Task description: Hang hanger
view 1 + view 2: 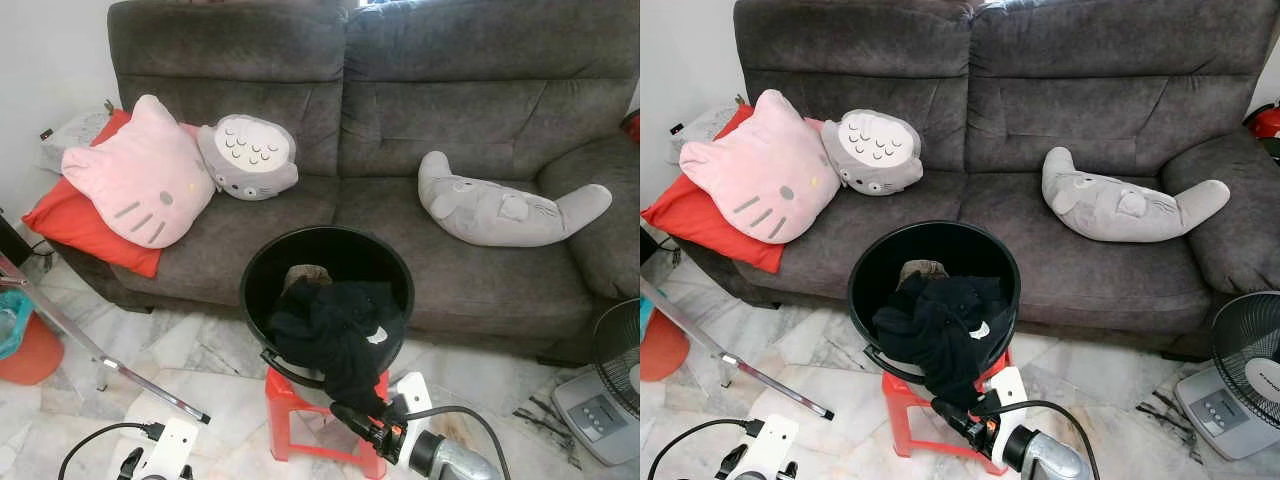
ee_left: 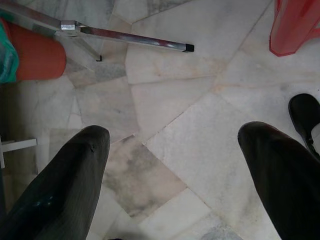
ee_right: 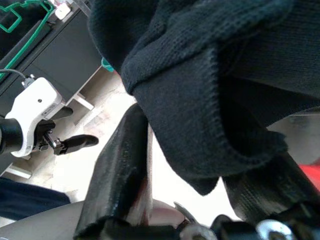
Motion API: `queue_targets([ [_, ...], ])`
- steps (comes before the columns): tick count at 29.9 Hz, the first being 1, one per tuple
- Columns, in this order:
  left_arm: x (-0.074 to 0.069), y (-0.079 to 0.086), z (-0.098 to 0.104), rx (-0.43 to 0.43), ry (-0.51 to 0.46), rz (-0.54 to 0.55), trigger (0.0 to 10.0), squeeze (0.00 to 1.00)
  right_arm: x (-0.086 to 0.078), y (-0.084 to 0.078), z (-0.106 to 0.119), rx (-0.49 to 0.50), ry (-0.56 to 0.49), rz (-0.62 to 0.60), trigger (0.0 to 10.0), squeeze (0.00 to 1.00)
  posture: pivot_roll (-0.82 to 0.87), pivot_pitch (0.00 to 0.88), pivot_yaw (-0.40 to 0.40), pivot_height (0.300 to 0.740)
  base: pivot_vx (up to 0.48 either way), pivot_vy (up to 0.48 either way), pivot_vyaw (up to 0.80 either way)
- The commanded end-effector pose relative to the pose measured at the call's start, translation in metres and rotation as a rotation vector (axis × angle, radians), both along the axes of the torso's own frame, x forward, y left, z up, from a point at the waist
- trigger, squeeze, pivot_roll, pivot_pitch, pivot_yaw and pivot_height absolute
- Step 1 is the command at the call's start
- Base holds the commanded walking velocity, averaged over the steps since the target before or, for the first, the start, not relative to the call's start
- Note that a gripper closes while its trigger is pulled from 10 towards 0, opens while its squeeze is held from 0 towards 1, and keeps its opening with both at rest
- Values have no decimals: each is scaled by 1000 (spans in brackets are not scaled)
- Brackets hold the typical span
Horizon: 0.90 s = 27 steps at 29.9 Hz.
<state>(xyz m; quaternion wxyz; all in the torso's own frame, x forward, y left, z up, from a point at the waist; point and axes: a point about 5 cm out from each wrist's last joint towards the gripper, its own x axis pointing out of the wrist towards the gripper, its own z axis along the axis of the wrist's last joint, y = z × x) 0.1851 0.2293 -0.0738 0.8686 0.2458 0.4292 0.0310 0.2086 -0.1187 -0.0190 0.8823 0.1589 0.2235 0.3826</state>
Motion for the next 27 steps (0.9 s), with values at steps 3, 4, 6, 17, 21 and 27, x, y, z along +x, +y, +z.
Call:
queue_targets([
  [3, -1, 4, 0, 19, 9, 3, 10000, 0, 2, 1, 4, -5, -26, -10, 0, 0, -6, 0, 89, 740, 0, 0, 0],
  [4, -2, 4, 0, 19, 10, 2, 10000, 0, 2, 1, 4, -11, -30, -11, 0, 0, -6, 0, 89, 740, 0, 0, 0],
  [6, -2, 4, 0, 19, 10, 1, 10000, 0, 2, 1, 4, -26, -39, -8, 0, 0, -8, 0, 90, 740, 0, 0, 0],
  [17, -2, 4, 0, 20, 12, -7, 10000, 0, 4, -6, 17, -79, -129, -33, 0, 0, -16, 0, 91, 740, 0, 0, 0],
  [21, -2, 4, 0, 21, 12, -7, 10000, 0, 4, -11, 30, -86, -184, -52, 0, 0, -21, 0, 90, 740, 0, 0, 0],
  [27, -3, 4, 0, 22, 15, -13, 10000, 0, 15, -15, 67, -17, -298, -128, 0, 0, -32, 0, 94, 740, 0, 0, 0],
])
